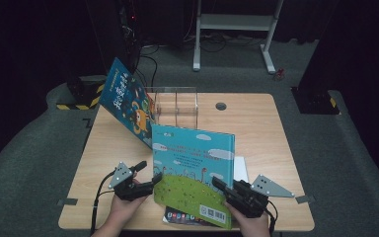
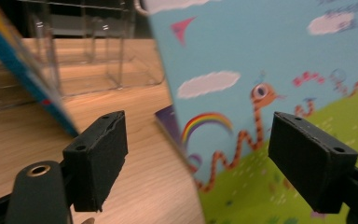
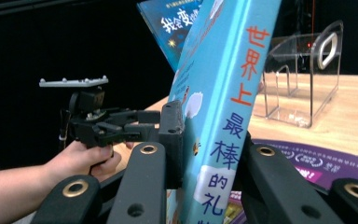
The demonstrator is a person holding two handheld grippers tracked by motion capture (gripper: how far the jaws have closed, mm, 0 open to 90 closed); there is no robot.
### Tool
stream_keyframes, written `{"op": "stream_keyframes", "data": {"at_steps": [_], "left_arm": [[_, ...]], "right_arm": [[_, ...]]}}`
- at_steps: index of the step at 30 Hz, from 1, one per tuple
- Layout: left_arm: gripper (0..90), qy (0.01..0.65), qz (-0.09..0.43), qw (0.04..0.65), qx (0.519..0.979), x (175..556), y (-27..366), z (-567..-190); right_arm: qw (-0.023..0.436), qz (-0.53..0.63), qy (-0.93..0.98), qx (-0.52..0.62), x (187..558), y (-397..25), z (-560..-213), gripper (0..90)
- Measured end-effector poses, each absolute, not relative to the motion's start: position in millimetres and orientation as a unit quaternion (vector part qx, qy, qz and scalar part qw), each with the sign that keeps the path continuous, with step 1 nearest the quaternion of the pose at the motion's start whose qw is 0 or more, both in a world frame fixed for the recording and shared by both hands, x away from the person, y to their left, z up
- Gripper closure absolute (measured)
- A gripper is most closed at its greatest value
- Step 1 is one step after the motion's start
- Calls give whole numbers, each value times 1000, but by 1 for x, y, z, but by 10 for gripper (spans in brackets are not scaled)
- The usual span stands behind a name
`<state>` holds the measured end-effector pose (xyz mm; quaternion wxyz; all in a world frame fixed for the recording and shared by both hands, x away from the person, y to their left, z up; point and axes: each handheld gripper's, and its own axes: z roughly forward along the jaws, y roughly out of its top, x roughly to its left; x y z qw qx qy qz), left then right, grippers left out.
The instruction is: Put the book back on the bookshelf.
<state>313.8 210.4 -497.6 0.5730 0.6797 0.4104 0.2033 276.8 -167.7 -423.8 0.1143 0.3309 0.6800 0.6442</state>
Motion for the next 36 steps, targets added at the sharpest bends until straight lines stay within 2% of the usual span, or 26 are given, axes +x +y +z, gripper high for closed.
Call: {"op": "stream_keyframes", "data": {"at_steps": [6, 14, 27, 36], "left_arm": [[206, 398, 225, 555, 695, 308, 203, -501], [220, 400, 225, 557, 692, 308, 202, -500], [241, 399, 222, 556, 694, 306, 203, -500], [254, 396, 224, 557, 695, 304, 205, -496]], "right_arm": [[142, 652, 678, 310, 269, -161, -413, 780], [220, 635, 683, 287, 261, -149, -400, 786], [277, 632, 659, 298, 263, -140, -407, 784], [331, 622, 645, 297, 268, -112, -418, 784]]}}
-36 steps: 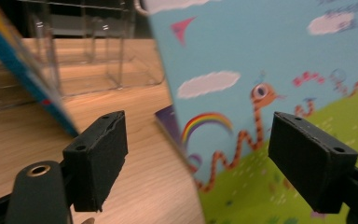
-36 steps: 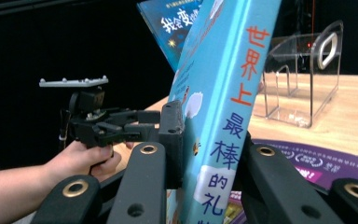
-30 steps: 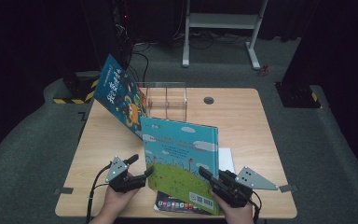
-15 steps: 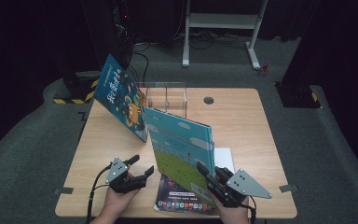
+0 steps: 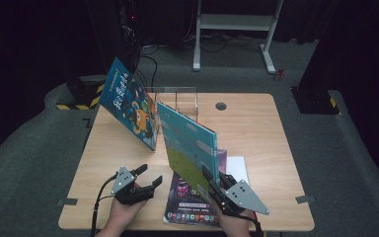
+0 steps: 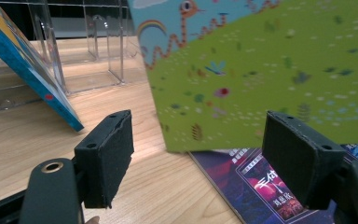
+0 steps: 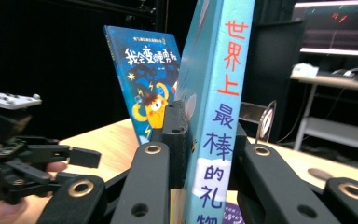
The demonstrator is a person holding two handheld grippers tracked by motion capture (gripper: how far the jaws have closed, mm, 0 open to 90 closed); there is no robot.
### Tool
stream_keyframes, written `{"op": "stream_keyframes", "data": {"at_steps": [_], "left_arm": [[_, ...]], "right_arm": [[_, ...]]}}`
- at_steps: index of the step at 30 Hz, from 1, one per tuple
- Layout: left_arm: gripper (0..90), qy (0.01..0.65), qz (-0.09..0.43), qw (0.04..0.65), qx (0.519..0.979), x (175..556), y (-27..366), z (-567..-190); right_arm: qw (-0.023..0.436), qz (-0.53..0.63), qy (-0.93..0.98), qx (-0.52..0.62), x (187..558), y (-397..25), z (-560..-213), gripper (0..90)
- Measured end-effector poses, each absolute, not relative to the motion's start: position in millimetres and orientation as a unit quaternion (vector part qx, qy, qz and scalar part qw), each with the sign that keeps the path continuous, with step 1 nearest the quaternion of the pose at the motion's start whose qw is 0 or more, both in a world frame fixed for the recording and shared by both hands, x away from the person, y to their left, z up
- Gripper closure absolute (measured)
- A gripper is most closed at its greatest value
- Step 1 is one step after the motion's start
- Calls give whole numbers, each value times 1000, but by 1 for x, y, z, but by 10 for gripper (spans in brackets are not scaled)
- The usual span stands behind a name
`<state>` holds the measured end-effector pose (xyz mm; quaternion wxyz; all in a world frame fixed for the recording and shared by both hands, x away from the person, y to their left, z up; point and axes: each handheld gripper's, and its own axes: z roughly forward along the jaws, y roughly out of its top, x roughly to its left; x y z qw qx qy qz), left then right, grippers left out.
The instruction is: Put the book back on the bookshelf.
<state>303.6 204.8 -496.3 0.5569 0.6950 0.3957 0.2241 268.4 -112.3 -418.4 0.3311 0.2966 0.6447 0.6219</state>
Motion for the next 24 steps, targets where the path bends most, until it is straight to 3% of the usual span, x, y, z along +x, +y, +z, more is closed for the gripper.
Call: {"op": "stream_keyframes", "data": {"at_steps": [4, 13, 19, 24], "left_arm": [[274, 398, 227, 554, 695, 304, 207, -495], [511, 401, 266, 523, 703, 310, 194, -486], [525, 417, 271, 517, 697, 315, 183, -473], [481, 414, 275, 523, 692, 318, 174, -454]], "right_arm": [[352, 619, 639, 292, 271, -100, -424, 784], [339, 617, 636, 316, 278, -92, -433, 792], [308, 596, 663, 332, 280, -90, -442, 805], [296, 589, 669, 342, 279, -88, -446, 809]]}}
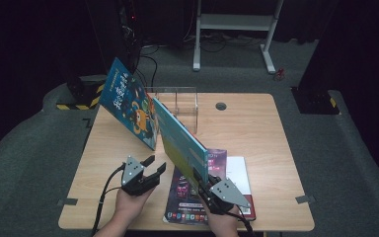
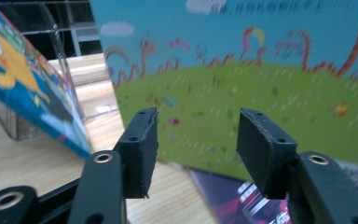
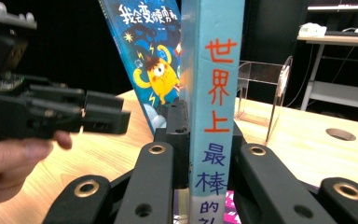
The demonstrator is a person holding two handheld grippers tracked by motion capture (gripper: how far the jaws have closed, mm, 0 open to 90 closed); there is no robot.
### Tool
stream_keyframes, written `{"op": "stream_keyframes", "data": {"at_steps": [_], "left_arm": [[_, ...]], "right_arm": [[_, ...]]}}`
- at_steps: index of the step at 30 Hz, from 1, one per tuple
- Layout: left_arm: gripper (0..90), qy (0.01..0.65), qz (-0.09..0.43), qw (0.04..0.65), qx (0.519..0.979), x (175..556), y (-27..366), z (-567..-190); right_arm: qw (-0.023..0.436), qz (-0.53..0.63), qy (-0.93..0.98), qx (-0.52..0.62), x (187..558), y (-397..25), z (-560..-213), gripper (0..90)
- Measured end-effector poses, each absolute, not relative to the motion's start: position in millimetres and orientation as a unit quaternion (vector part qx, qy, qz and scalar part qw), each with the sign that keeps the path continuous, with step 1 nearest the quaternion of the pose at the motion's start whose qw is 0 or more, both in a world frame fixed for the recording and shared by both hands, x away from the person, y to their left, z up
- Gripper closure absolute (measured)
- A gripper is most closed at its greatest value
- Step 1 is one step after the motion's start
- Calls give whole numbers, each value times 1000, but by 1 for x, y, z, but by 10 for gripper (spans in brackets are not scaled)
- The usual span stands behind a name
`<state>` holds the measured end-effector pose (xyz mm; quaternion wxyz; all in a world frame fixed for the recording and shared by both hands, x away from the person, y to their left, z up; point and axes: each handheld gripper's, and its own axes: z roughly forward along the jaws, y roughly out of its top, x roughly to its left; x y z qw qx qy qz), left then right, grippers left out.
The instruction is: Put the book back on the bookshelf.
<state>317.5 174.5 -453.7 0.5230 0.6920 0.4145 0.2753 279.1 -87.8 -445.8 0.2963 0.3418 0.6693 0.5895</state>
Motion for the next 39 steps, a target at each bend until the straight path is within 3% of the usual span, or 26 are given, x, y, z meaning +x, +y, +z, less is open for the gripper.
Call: {"op": "stream_keyframes", "data": {"at_steps": [6, 23, 32, 39], "left_arm": [[506, 419, 289, 518, 688, 329, 165, -441], [552, 435, 279, 496, 698, 344, 161, -454], [546, 442, 270, 503, 691, 344, 167, -457], [526, 422, 280, 546, 667, 330, 175, -433]], "right_arm": [[289, 589, 666, 354, 277, -85, -446, 807], [255, 583, 686, 354, 268, -62, -453, 764], [260, 569, 697, 351, 265, -55, -458, 759], [267, 559, 701, 353, 264, -51, -460, 773]]}}
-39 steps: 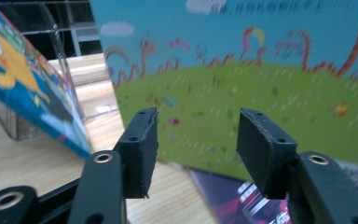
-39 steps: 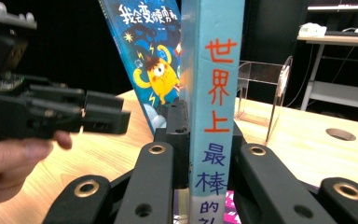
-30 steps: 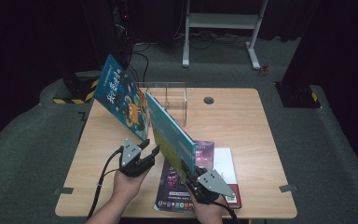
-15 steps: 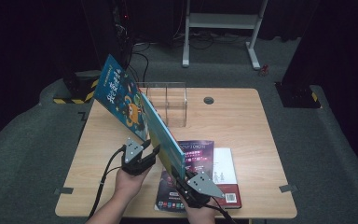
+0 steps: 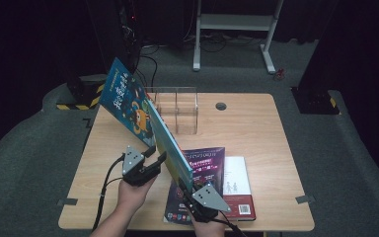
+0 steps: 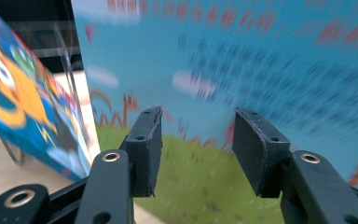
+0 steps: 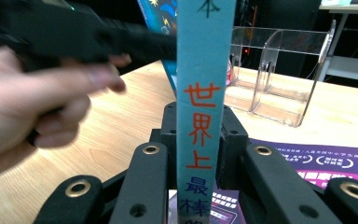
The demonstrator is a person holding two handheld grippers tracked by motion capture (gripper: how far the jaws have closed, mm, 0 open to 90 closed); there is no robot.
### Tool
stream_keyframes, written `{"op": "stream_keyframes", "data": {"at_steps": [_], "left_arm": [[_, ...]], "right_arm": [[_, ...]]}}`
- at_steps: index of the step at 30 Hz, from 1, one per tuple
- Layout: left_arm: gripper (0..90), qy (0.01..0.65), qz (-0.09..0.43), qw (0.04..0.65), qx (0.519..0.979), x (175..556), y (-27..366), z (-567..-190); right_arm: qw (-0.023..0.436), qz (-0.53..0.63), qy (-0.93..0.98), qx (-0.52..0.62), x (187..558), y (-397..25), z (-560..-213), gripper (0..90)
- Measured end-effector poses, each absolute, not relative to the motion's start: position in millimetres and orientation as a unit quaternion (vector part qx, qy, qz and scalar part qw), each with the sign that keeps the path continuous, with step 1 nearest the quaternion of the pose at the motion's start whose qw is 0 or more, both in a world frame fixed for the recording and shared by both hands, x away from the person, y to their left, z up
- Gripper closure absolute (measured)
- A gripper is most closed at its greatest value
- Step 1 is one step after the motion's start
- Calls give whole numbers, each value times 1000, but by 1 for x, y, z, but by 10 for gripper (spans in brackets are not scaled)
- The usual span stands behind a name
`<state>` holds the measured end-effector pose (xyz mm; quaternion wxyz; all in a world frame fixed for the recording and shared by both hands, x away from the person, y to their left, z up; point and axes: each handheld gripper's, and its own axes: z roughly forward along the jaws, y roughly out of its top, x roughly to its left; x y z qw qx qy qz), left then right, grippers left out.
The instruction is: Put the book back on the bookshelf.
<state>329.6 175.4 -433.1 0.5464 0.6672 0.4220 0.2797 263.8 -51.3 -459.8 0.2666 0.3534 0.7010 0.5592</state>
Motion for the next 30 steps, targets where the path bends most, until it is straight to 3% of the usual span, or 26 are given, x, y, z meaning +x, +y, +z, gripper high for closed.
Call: {"op": "stream_keyframes", "data": {"at_steps": [8, 16, 25, 30], "left_arm": [[490, 386, 298, 611, 624, 312, 187, -378], [462, 345, 289, 611, 652, 308, 172, -333], [455, 334, 296, 584, 678, 315, 145, -329], [466, 339, 297, 591, 669, 316, 145, -334]], "right_arm": [[267, 559, 702, 351, 264, -52, -460, 772], [267, 560, 702, 350, 264, -51, -460, 771], [269, 560, 703, 347, 263, -50, -461, 770], [269, 558, 704, 347, 263, -48, -460, 766]]}}
